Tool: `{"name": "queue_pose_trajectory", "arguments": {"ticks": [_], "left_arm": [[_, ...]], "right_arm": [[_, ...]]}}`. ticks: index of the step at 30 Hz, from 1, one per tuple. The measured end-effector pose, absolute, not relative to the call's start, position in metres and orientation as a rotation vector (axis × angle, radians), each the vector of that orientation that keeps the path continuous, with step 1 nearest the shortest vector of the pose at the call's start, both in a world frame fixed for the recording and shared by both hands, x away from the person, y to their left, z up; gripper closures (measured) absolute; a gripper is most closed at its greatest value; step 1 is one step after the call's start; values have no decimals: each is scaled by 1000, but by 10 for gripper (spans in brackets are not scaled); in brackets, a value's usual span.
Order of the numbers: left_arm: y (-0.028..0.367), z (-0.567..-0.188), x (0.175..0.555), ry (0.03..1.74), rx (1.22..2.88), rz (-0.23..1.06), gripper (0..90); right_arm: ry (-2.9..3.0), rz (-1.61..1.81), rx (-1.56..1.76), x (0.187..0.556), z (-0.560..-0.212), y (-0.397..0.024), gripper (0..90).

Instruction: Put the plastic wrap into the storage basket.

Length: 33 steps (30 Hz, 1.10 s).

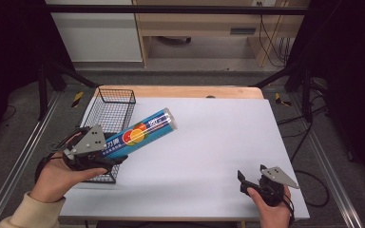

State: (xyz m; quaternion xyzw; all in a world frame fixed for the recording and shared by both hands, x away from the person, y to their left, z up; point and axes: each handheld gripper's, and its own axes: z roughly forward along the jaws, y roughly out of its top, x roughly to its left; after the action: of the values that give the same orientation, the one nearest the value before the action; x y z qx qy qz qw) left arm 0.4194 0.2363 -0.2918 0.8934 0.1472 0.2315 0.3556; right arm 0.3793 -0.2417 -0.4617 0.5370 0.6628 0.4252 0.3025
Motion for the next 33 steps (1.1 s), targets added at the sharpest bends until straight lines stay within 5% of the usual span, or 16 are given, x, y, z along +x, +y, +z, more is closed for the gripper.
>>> {"name": "queue_pose_trajectory", "arguments": {"ticks": [18,33], "left_arm": [[231,-297,421,422,2311,605,319],[231,-297,416,659,2281,678,320]], "right_arm": [[1753,1127,1424,380,-462,-242,155],[1749,1132,1433,379,-461,-242,156]]}}
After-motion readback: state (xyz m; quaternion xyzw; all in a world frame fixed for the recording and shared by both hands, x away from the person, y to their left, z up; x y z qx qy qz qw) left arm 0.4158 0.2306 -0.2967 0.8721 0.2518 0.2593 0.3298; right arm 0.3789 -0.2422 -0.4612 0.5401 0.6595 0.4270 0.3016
